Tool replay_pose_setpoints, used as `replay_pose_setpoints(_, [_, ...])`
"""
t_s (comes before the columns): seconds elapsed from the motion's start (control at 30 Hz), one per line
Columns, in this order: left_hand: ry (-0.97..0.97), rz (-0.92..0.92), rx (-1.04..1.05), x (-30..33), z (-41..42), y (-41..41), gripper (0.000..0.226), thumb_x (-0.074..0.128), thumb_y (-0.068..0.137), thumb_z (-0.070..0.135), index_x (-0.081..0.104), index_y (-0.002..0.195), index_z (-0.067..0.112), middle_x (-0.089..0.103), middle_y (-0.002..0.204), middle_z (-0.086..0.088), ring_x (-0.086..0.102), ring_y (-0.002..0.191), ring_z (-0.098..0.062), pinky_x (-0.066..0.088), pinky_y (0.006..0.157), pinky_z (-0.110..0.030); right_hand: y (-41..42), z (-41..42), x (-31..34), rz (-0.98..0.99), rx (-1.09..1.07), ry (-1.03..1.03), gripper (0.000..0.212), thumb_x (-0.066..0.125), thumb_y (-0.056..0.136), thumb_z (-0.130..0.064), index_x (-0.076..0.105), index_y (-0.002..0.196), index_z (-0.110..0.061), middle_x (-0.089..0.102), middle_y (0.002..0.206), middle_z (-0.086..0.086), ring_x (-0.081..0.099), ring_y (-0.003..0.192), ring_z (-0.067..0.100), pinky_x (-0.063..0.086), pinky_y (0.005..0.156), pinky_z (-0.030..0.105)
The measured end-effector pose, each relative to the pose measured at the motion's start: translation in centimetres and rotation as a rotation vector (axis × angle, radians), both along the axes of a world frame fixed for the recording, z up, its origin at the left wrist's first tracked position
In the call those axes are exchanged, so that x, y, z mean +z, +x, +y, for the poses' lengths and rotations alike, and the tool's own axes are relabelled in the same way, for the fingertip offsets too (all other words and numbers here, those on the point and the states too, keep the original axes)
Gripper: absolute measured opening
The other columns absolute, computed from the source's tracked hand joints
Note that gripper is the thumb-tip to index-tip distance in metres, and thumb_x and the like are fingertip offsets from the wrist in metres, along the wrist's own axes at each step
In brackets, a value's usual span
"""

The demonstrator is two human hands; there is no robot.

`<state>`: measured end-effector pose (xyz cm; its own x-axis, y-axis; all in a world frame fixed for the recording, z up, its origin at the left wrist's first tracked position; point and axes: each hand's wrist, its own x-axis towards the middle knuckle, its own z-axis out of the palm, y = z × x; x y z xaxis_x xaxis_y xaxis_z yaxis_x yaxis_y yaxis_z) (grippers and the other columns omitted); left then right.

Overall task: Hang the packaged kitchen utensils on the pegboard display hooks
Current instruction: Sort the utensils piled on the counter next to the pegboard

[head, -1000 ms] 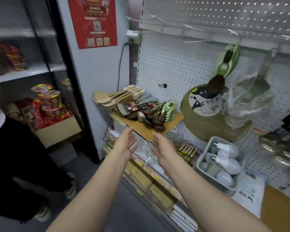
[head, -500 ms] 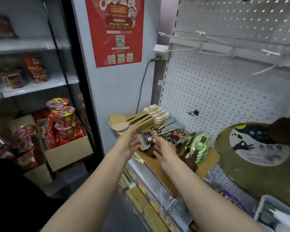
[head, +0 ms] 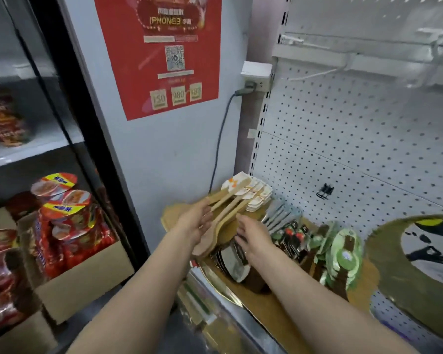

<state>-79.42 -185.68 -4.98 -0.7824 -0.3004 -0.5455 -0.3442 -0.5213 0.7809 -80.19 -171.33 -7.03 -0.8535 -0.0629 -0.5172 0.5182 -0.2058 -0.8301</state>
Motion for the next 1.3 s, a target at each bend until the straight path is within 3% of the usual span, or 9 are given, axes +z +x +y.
replay_pose_setpoints(0.13, [-0.018, -0.043, -0.165, -0.4, -2.0, -5.6, 0.011, 0.063, 0.099, 0.033, 0.063, 0.095, 0.022, 0.066, 0.110, 0.001, 0.059, 0.086, -0.008, 0.048, 0.080, -0.025, -3.4, -2.5, -0.6, -0.011, -0.057, 0.063, 0.030, 0.066, 0.097, -0.024, 0.064, 0.124, -0.012, 0.066, 0.122, 0.003, 0.059, 0.116, 0.017, 0.049, 0.101, 0.033])
replay_pose_setpoints(0.27, [-0.104, -0.067, -0.280, -1.4, -3.5, -9.4, 0.019, 0.059, 0.102, 0.025, 0.060, 0.085, 0.017, 0.063, 0.080, 0.002, 0.062, 0.064, -0.007, 0.047, 0.042, -0.014, -6.2, -4.8, -1.0, -0.054, -0.111, 0.057, 0.020, 0.063, 0.098, -0.022, 0.068, 0.115, -0.014, 0.074, 0.110, 0.003, 0.065, 0.101, 0.013, 0.050, 0.084, 0.028])
replay_pose_setpoints(0.4, [-0.191, -0.070, -0.434, -3.0, -4.4, -12.4, 0.021, 0.064, 0.098, 0.021, 0.064, 0.077, 0.017, 0.067, 0.057, 0.004, 0.061, 0.044, -0.004, 0.045, 0.040, -0.014, -7.4, -6.2, -1.8, -0.075, -0.175, 0.059, 0.023, 0.065, 0.096, -0.020, 0.071, 0.115, -0.007, 0.076, 0.105, 0.011, 0.069, 0.098, 0.022, 0.056, 0.090, 0.034])
replay_pose_setpoints(0.53, [-0.174, -0.095, -0.507, -3.8, -4.6, -14.3, 0.009, 0.064, 0.099, 0.024, 0.069, 0.095, 0.017, 0.070, 0.072, 0.002, 0.065, 0.057, -0.007, 0.044, 0.039, -0.013, -7.5, -7.0, -2.1, -0.096, -0.224, 0.032, 0.022, 0.065, 0.094, -0.012, 0.072, 0.109, 0.002, 0.075, 0.099, 0.017, 0.071, 0.080, 0.022, 0.056, 0.059, 0.024])
replay_pose_setpoints(0.67, [-0.143, -0.120, -0.594, -4.1, -4.8, -15.3, 0.014, 0.060, 0.101, 0.031, 0.069, 0.105, 0.022, 0.075, 0.068, 0.005, 0.068, 0.065, -0.009, 0.048, 0.046, -0.016, -8.0, -7.8, -3.0, -0.110, -0.283, 0.075, 0.023, 0.066, 0.095, -0.018, 0.072, 0.109, -0.002, 0.074, 0.108, 0.021, 0.072, 0.093, 0.027, 0.059, 0.073, 0.031])
replay_pose_setpoints(0.8, [-0.115, -0.151, -0.653, -3.9, -4.9, -15.4, 0.029, 0.058, 0.101, 0.038, 0.066, 0.124, 0.021, 0.077, 0.077, 0.001, 0.073, 0.068, -0.015, 0.052, 0.047, -0.021, -8.1, -8.1, -3.1, -0.124, -0.310, 0.068, 0.021, 0.064, 0.098, -0.020, 0.072, 0.108, -0.004, 0.075, 0.105, 0.014, 0.069, 0.082, 0.016, 0.052, 0.060, 0.024])
replay_pose_setpoints(0.97, [-0.066, -0.161, -0.695, -3.7, -5.0, -15.8, 0.028, 0.057, 0.100, 0.042, 0.069, 0.100, 0.016, 0.073, 0.060, 0.005, 0.068, 0.056, -0.010, 0.046, 0.038, -0.017, -8.8, -9.6, -3.4, -0.096, -0.380, 0.058, 0.028, 0.065, 0.095, -0.019, 0.071, 0.115, 0.000, 0.075, 0.107, 0.019, 0.072, 0.100, 0.033, 0.058, 0.085, 0.041])
replay_pose_setpoints(1.07, [-0.013, -0.136, -0.655, -3.6, -4.7, -16.1, 0.029, 0.060, 0.099, 0.040, 0.070, 0.095, 0.013, 0.074, 0.063, 0.001, 0.069, 0.051, -0.011, 0.046, 0.037, -0.018, -8.9, -10.3, -3.2, -0.076, -0.404, 0.050, 0.021, 0.064, 0.095, -0.015, 0.072, 0.104, 0.002, 0.072, 0.097, 0.022, 0.066, 0.077, 0.024, 0.053, 0.072, 0.033])
replay_pose_setpoints(1.3, [0.117, -0.076, -0.589, -2.7, -3.5, -15.4, 0.043, 0.062, 0.097, 0.044, 0.065, 0.121, 0.008, 0.072, 0.098, -0.002, 0.067, 0.088, -0.015, 0.049, 0.063, -0.028, -8.7, -9.9, -2.8, -0.089, -0.496, -0.001, 0.011, 0.065, 0.097, -0.013, 0.069, 0.090, -0.005, 0.062, 0.064, 0.008, 0.053, 0.045, 0.011, 0.044, 0.047, 0.022])
